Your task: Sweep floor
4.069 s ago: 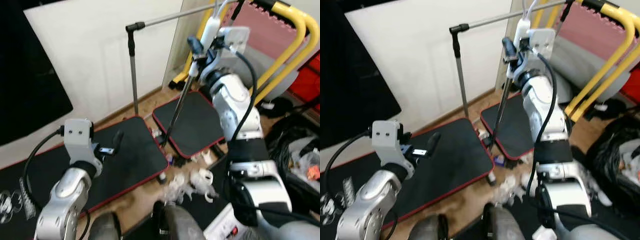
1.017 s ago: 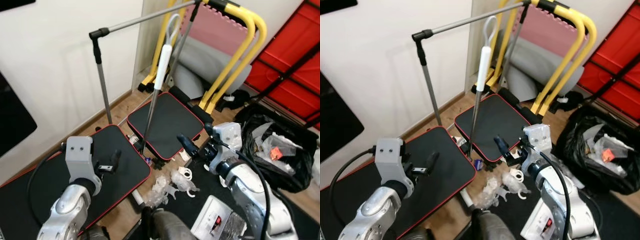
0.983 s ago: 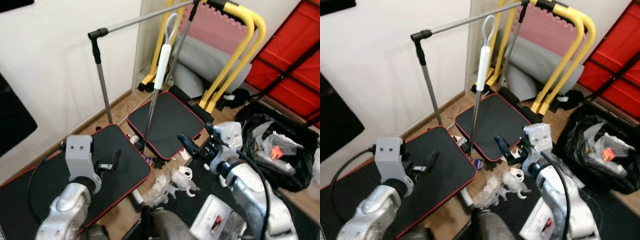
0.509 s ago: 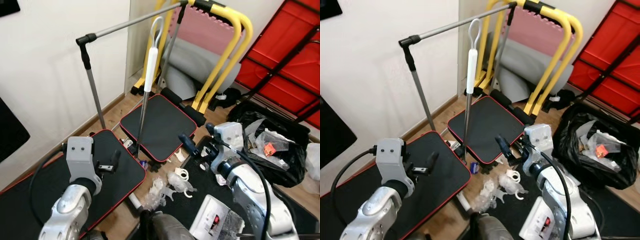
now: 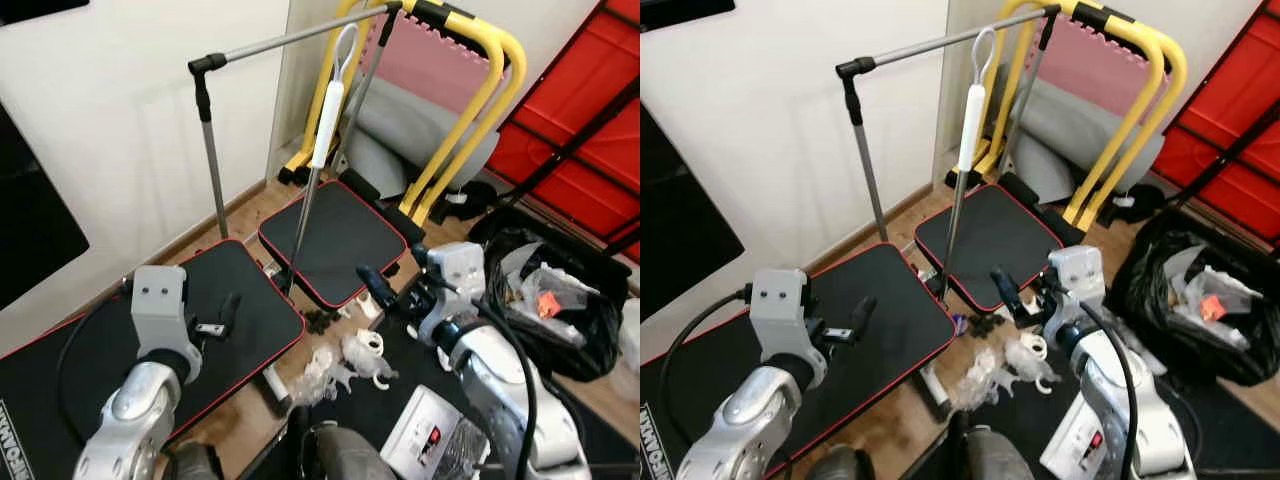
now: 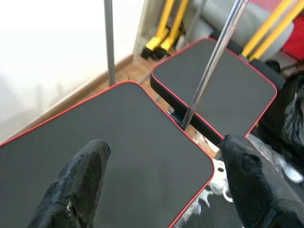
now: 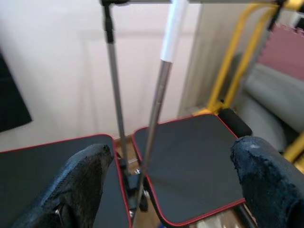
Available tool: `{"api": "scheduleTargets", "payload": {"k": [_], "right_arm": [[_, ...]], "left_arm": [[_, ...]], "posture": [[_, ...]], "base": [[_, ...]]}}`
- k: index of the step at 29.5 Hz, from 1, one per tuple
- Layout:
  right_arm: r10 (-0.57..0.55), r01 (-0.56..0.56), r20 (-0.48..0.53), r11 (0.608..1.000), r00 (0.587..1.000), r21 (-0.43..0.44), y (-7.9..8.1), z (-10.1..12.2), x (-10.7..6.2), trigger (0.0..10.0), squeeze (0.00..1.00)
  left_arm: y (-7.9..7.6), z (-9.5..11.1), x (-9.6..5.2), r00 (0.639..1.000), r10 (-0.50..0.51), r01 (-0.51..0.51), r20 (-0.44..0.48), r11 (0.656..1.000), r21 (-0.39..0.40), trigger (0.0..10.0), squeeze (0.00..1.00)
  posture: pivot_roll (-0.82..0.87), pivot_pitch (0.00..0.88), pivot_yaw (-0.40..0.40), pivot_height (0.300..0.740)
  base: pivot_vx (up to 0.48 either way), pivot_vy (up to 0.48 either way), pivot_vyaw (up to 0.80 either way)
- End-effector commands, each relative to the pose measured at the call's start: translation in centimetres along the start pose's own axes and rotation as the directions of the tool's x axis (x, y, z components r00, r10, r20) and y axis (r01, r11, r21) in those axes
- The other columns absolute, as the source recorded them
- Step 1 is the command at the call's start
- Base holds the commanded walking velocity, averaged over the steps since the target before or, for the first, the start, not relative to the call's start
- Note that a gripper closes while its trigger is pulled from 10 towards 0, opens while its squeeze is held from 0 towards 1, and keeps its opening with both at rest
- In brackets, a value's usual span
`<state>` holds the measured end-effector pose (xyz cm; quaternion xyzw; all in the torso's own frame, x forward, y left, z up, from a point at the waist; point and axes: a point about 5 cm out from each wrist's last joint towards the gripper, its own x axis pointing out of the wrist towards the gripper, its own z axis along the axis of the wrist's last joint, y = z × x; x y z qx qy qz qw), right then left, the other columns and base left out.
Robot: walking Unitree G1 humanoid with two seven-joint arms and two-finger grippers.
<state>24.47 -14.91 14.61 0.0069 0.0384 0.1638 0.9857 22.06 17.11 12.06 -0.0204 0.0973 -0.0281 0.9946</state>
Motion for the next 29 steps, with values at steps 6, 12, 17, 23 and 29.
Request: {"api": "scheduleTargets", "payload": {"k": [6, 12, 17, 23, 29], "right_arm": [[-0.014, 0.014, -0.042, 1.0, 0.999, 0.004, -0.63, -0.63, -0.14, 10.0, 0.0], [-0.017, 0.017, -0.044, 1.0, 0.999, 0.007, -0.65, -0.62, -0.23, 10.0, 0.0], [-0.019, 0.02, -0.036, 0.999, 0.999, 0.03, -0.67, -0.6, -0.24, 10.0, 0.0], [-0.024, 0.024, -0.048, 1.0, 0.999, 0.01, -0.89, -0.64, -0.05, 10.0, 0.0], [-0.056, 0.056, -0.042, 0.998, 0.998, 0.002, -1.48, -0.52, 0.22, 10.0, 0.0]], "left_arm": [[-0.34, -0.72, 0.0, 1.0, -0.009, 0.009, -0.03, 1.0, 0.0, 10.0, 0.0], [-0.41, -0.68, -0.05, 1.0, -0.011, 0.011, -0.028, 1.0, -0.001, 10.0, 0.0], [-0.42, -0.66, -0.03, 1.0, -0.012, 0.012, -0.028, 1.0, -0.001, 10.0, 0.0], [-0.51, -0.54, 0.2, 1.0, -0.018, 0.018, -0.021, 1.0, 0.001, 10.0, 0.0], [-0.59, -0.11, 0.78, 0.999, -0.034, 0.034, 0.003, 0.999, 0.042, 10.0, 0.0]], "posture": [[-0.08, 0.142, -0.181, 0.74], [-0.09, 0.146, -0.181, 0.74], [-0.09, 0.149, -0.181, 0.74], [-0.09, 0.146, -0.183, 0.74], [-0.1, 0.136, -0.181, 0.74]], "base": [[-0.285, 0.0, -0.27], [-0.284, 0.0, -0.8], [-0.283, 0.0, -0.49], [-0.282, 0.0, -0.8], [0.0, 0.0, -0.8]]}}
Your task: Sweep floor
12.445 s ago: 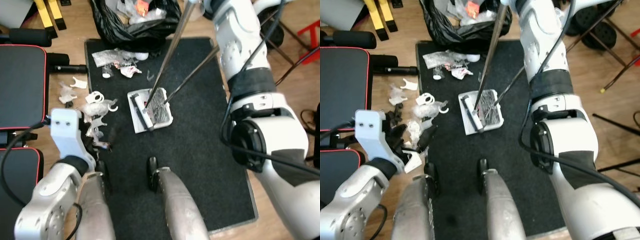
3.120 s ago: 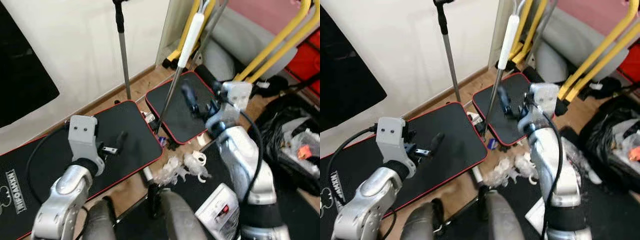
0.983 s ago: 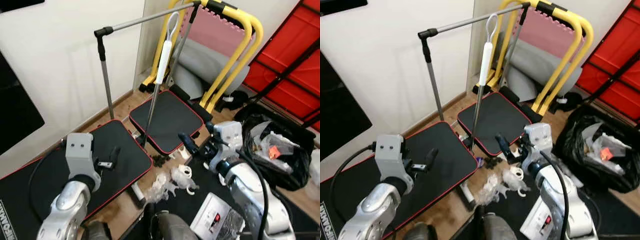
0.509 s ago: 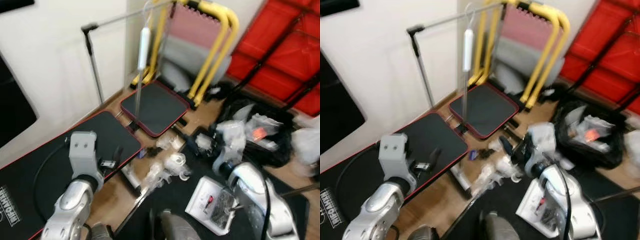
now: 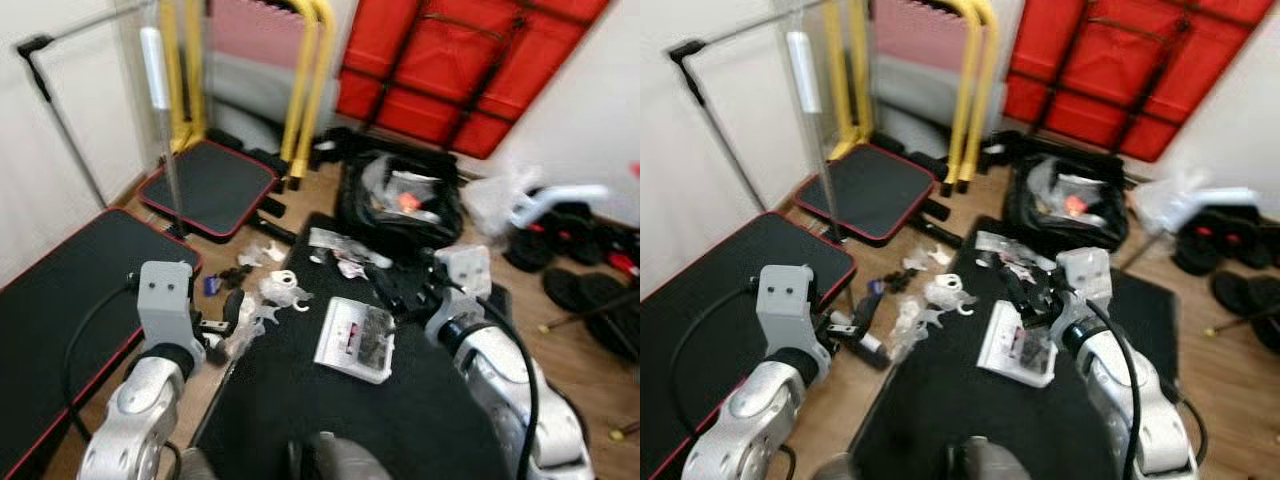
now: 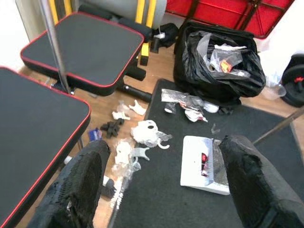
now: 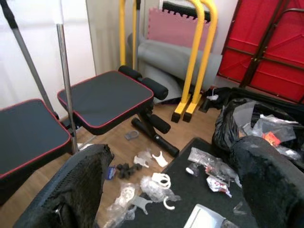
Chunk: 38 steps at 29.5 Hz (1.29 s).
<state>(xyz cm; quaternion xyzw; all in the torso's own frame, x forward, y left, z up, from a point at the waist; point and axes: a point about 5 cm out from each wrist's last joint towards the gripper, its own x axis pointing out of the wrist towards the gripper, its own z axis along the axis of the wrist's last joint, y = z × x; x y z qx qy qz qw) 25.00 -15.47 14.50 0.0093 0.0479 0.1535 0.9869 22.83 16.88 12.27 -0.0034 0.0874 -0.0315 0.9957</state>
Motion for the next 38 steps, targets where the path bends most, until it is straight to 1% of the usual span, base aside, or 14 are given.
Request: {"api": "scheduleTargets", "payload": {"k": [1, 8, 10, 12, 16, 19, 22, 24, 26, 29, 30, 33, 34, 38], "right_arm": [[-0.036, 0.036, -0.024, 0.999, 0.999, -0.005, -0.8, -0.4, -0.1, 10.0, 0.0], [-0.076, 0.076, -0.019, 0.997, 0.997, -0.011, -1.3, -0.3, 0.1, 10.0, 0.0], [-0.112, 0.112, 0.01, 0.994, 0.994, 0.007, -1.7, 0.0, 0.3, 10.0, 0.0], [-0.12, 0.12, 0.016, 0.993, 0.993, 0.016, -1.8, 0.1, 0.3, 10.0, 0.0], [-0.143, 0.143, 0.03, 0.99, 0.989, 0.011, -1.9, 0.3, 0.6, 10.0, 0.0], [-0.139, 0.139, 0.018, 0.99, 0.99, 0.029, -1.8, 0.1, 0.9, 10.0, 0.0], [-0.124, 0.123, 0.051, 0.992, 0.991, 0.026, -1.6, 0.6, 0.9, 10.0, 0.0], [-0.121, 0.121, 0.056, 0.993, 0.991, 0.011, -1.7, 0.8, 1.0, 10.0, 0.0], [-0.106, 0.108, 0.058, 0.994, 0.993, -0.023, -1.7, 1.0, 1.2, 10.0, 0.0], [-0.099, 0.101, 0.061, 0.994, 0.993, -0.035, -1.7, 1.2, 1.6, 10.0, 0.0], [-0.081, 0.084, 0.069, 0.995, 0.994, -0.045, -1.6, 1.5, 2.0, 10.0, 0.0], [-0.068, 0.072, 0.076, 0.996, 0.995, -0.052, -1.5, 1.6, 2.2, 10.0, 0.0], [-0.063, 0.069, 0.083, 0.995, 0.995, -0.066, -1.5, 1.7, 2.5, 10.0, 0.0], [-0.062, 0.071, 0.103, 0.994, 0.993, -0.088, -1.5, 1.9, 3.1, 10.0, 0.0]], "left_arm": [[-0.4, -0.4, 0.0, 0.999, -0.031, 0.031, -0.015, 1.0, 0.006, 10.0, 0.0], [-0.1, 0.1, 0.4, 0.999, -0.044, 0.043, 0.015, 0.998, 0.036, 10.0, 0.0], [0.3, 0.9, 0.5, 0.997, -0.062, 0.061, 0.042, 0.997, 0.04, 10.0, 0.0], [0.3, 1.1, 0.5, 0.997, -0.067, 0.065, 0.047, 0.997, 0.041, 10.0, 0.0], [-0.3, 1.7, 0.9, 0.991, -0.107, 0.103, 0.077, 0.993, 0.05, 10.0, 0.0], [-0.6, 1.7, 1.4, 0.989, -0.122, 0.117, 0.078, 0.991, 0.066, 10.0, 0.0], [-0.9, 1.5, 1.8, 0.989, -0.13, 0.125, 0.073, 0.989, 0.075, 10.0, 0.0], [-1.1, 1.4, 2.1, 0.988, -0.137, 0.131, 0.071, 0.988, 0.078, 10.0, 0.0], [-1.8, 1.4, 2.5, 0.985, -0.157, 0.151, 0.075, 0.986, 0.077, 10.0, 0.0], [-2.2, 1.7, 3.0, 0.982, -0.168, 0.162, 0.085, 0.984, 0.077, 10.0, 0.0], [-2.2, 2.0, 3.4, 0.981, -0.166, 0.16, 0.1, 0.985, 0.071, 10.0, 0.0], [-2.1, 2.3, 3.8, 0.98, -0.165, 0.158, 0.11, 0.985, 0.066, 10.0, 0.0], [-2.1, 2.5, 4.1, 0.98, -0.16, 0.154, 0.118, 0.986, 0.065, 10.0, 0.0], [-2.1, 2.6, 4.9, 0.981, -0.147, 0.14, 0.125, 0.988, 0.065, 10.0, 0.0]], "posture": [[-0.1, 0.136, -0.181, 0.74], [-0.1, 0.127, -0.177, 0.74], [-0.09, 0.122, -0.171, 0.74], [-0.09, 0.122, -0.171, 0.74], [-0.09, 0.116, -0.166, 0.74], [-0.09, 0.112, -0.163, 0.74], [-0.1, 0.111, -0.162, 0.74], [-0.12, 0.111, -0.162, 0.74], [-0.12, 0.112, -0.167, 0.74], [-0.13, 0.114, -0.176, 0.74], [-0.13, 0.106, -0.175, 0.74], [-0.13, 0.106, -0.175, 0.74], [-0.14, 0.076, -0.169, 0.74], [-0.13, 0.053, -0.16, 0.74]], "base": [[0.0, 0.0, -0.8], [0.0, 0.0, -0.8], [0.0, 0.0, -0.71], [0.0, 0.0, -0.62], [0.154, 0.0, 0.0], [0.33, 0.0, -0.67], [0.33, 0.0, -0.8], [0.33, 0.0, 0.0], [0.33, 0.0, 0.0], [0.329, 0.0, 0.0], [0.326, 0.0, 0.0], [0.326, 0.0, 0.0], [0.326, 0.0, 0.0], [0.323, 0.0, 0.0]]}}
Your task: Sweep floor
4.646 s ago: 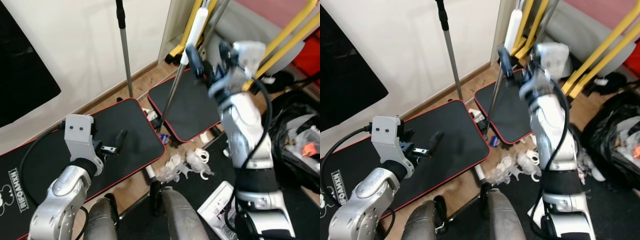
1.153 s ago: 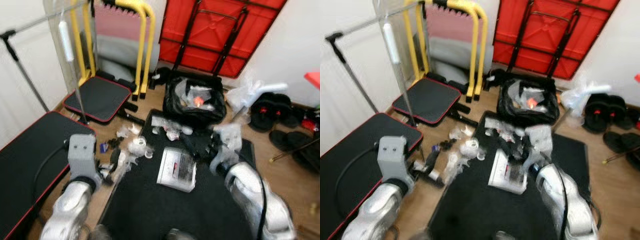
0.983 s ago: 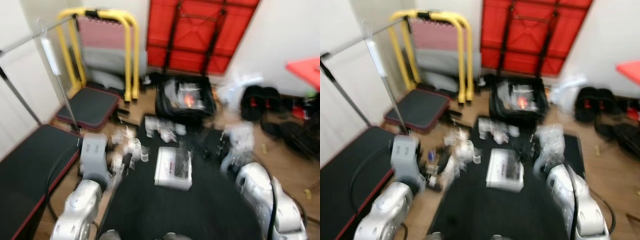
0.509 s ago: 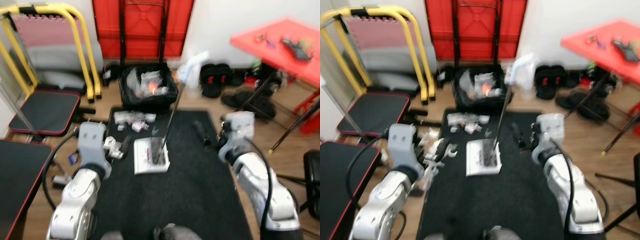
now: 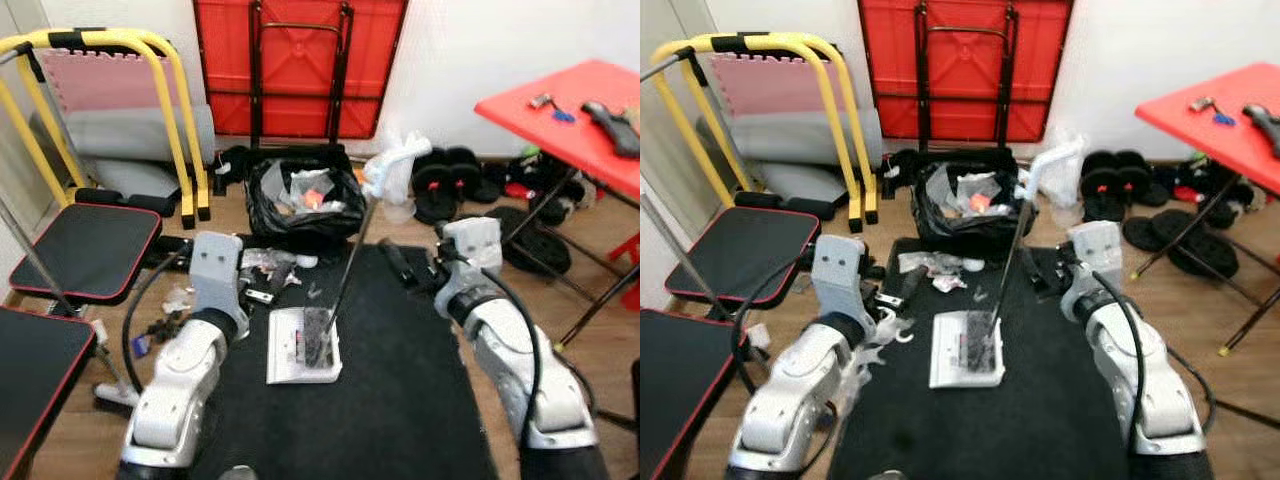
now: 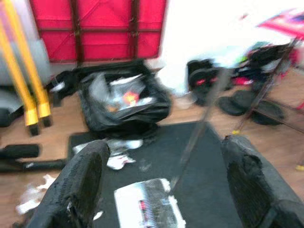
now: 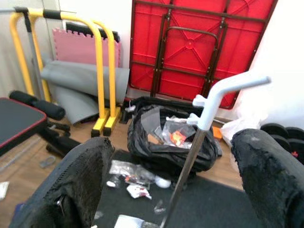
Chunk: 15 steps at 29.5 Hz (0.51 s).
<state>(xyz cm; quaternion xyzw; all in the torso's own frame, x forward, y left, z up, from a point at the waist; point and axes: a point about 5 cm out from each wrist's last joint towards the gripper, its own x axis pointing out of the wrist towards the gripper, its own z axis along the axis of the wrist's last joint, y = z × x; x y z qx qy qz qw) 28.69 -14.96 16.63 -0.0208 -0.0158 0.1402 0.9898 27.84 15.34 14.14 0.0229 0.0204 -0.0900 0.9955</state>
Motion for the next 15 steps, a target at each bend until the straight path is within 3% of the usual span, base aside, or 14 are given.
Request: {"api": "scheduleTargets", "payload": {"k": [1, 15], "right_arm": [[-0.034, 0.034, -0.013, 0.999, 0.999, -0.019, -0.8, -0.6, -0.2, 10.0, 0.0], [0.059, -0.058, 0.008, 0.991, 0.998, -0.118, -0.3, -0.3, 1.3, 10.0, 0.0]], "left_arm": [[-0.7, -0.2, 0.5, 1.0, -0.028, 0.028, 0.003, 1.0, -0.009, 10.0, 0.0], [-0.4, -0.4, 2.1, 1.0, -0.002, 0.002, 0.004, 1.0, -0.009, 10.0, 0.0]], "posture": [[-0.13, 0.053, -0.16, 0.74], [-0.13, 0.017, -0.157, 0.74]], "base": [[0.319, 0.0, 0.0], [0.3, 0.0, 0.0]]}}
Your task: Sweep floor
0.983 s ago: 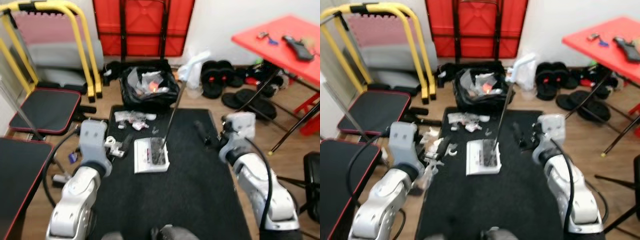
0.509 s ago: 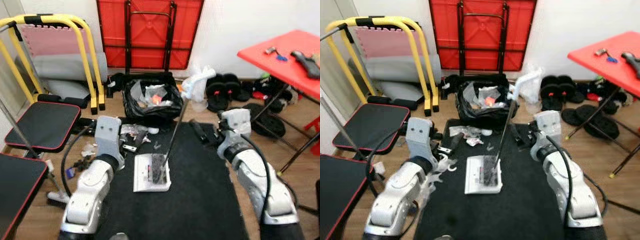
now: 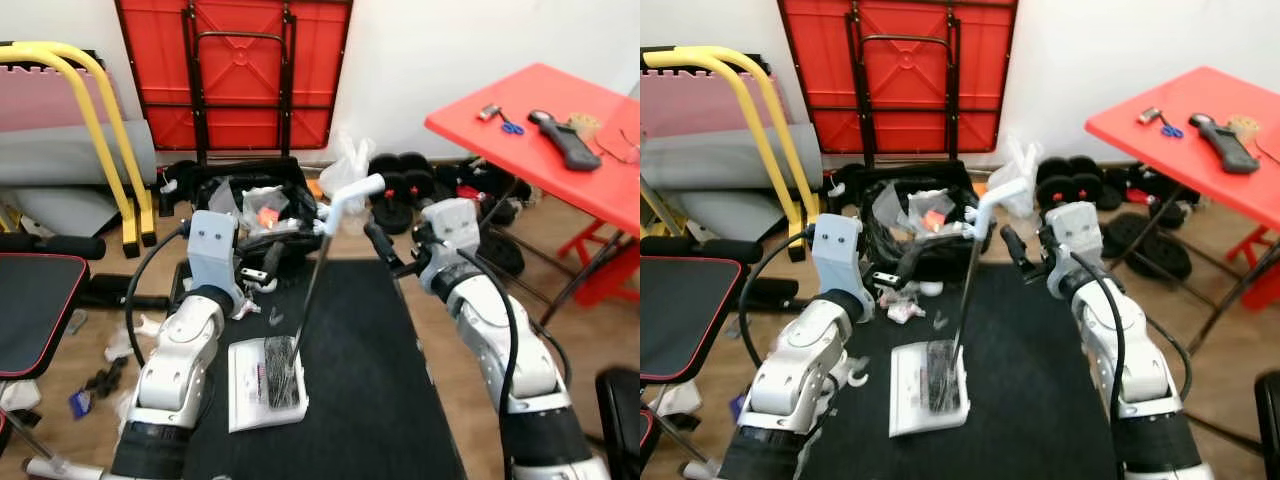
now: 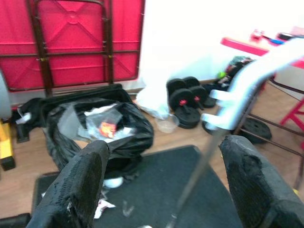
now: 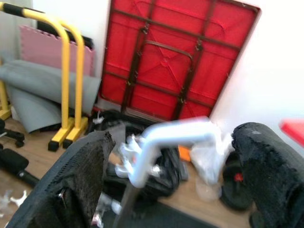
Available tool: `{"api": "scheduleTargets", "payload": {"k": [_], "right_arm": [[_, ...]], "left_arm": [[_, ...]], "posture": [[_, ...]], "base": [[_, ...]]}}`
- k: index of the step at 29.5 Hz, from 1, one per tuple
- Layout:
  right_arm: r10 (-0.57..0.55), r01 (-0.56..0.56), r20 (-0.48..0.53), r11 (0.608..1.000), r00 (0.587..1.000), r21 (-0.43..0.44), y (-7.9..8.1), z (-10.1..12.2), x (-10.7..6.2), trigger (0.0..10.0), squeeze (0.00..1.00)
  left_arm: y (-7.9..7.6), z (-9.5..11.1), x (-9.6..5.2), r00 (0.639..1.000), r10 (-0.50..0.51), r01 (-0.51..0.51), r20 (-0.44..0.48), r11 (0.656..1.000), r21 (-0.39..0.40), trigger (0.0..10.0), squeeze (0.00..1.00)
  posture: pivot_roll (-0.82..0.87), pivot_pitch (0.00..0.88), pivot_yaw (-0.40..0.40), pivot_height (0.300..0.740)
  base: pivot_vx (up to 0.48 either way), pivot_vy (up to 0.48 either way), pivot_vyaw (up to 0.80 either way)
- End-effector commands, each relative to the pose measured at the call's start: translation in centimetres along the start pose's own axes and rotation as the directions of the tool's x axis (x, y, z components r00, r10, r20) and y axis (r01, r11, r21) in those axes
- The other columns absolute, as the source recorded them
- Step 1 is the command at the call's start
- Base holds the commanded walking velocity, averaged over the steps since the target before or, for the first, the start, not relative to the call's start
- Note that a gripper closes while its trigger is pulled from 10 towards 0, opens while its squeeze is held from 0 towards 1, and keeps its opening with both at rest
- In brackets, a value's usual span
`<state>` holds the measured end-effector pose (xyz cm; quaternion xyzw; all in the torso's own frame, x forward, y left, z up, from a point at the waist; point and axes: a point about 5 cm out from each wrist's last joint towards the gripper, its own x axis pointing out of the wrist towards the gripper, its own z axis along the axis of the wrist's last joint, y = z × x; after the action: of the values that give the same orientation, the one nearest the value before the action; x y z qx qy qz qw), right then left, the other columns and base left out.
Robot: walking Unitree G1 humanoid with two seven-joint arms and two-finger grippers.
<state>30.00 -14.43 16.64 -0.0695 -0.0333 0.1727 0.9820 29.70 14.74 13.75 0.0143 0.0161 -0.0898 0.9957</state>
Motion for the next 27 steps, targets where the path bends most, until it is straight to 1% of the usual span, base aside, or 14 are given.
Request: {"api": "scheduleTargets", "payload": {"k": [1, 5, 7, 8, 9, 10, 12, 22, 25, 27], "right_arm": [[-0.004, 0.004, -0.01, 1.0, 1.0, -0.022, -0.3, -0.3, -0.1, 10.0, 0.0], [0.025, -0.025, -0.008, 0.999, 1.0, -0.035, -0.1, -0.5, 0.0, 10.0, 0.0], [0.057, -0.056, -0.001, 0.997, 0.998, -0.05, 0.1, -0.4, 0.0, 10.0, 0.0], [0.093, -0.094, -0.016, 0.993, 0.996, -0.077, 0.4, -0.6, -0.1, 10.0, 0.0], [0.093, -0.094, -0.016, 0.993, 0.996, -0.077, 0.4, -0.6, -0.1, 10.0, 0.0], [0.127, -0.13, -0.027, 0.986, 0.991, -0.103, 0.8, -0.7, -0.2, 10.0, 0.0], [0.177, -0.18, -0.035, 0.977, 0.984, -0.117, 1.4, -0.8, -0.4, 10.0, 0.0], [0.204, -0.207, -0.037, 0.972, 0.978, -0.112, 1.5, -0.9, -0.5, 10.0, 0.0], [0.201, -0.202, -0.019, 0.975, 0.979, -0.088, 1.3, -0.8, -0.6, 10.0, 0.0], [0.193, -0.194, -0.018, 0.977, 0.981, -0.087, 1.2, -0.8, -0.6, 10.0, 0.0]], "left_arm": [[-0.1, -0.2, 0.2, 1.0, -0.002, 0.003, -0.006, 1.0, 0.007, 10.0, 0.0], [0.0, -0.3, 0.4, 1.0, 0.0, 0.0, -0.001, 1.0, 0.005, 10.0, 0.0], [0.0, -0.3, 0.6, 1.0, -0.002, 0.002, 0.004, 1.0, 0.006, 10.0, 0.0], [0.0, -0.3, 0.7, 1.0, -0.003, 0.003, 0.006, 1.0, 0.007, 10.0, 0.0], [0.0, -0.3, 0.7, 1.0, -0.003, 0.003, 0.006, 1.0, 0.007, 10.0, 0.0], [0.0, -0.3, 0.7, 1.0, -0.002, 0.002, 0.005, 1.0, 0.007, 10.0, 0.0], [0.0, -0.4, 0.8, 1.0, -0.004, 0.004, -0.003, 1.0, 0.01, 10.0, 0.0], [0.0, -0.4, 1.0, 1.0, -0.004, 0.004, 0.0, 1.0, 0.02, 10.0, 0.0], [0.1, -0.4, 1.0, 1.0, -0.002, 0.002, 0.001, 1.0, 0.02, 10.0, 0.0], [0.1, -0.4, 1.1, 1.0, -0.001, 0.001, 0.001, 1.0, 0.02, 10.0, 0.0]], "posture": [[-0.13, 0.015, -0.159, 0.74], [-0.13, 0.014, -0.157, 0.74], [-0.14, 0.014, -0.155, 0.74], [-0.13, 0.015, -0.154, 0.74], [-0.13, 0.015, -0.154, 0.74], [-0.13, 0.015, -0.154, 0.74], [-0.13, 0.017, -0.156, 0.74], [-0.14, 0.019, -0.157, 0.74], [-0.14, 0.02, -0.153, 0.74], [-0.14, 0.021, -0.151, 0.74]], "base": [[0.277, 0.0, 0.0], [0.281, 0.0, 0.0], [0.276, 0.0, 0.0], [0.24, 0.0, 0.8], [0.24, 0.0, 0.8], [0.24, 0.0, 0.8], [0.0, 0.0, 0.8], [0.0, 0.0, 0.8], [0.0, 0.0, 0.8], [0.0, 0.0, 0.8]]}}
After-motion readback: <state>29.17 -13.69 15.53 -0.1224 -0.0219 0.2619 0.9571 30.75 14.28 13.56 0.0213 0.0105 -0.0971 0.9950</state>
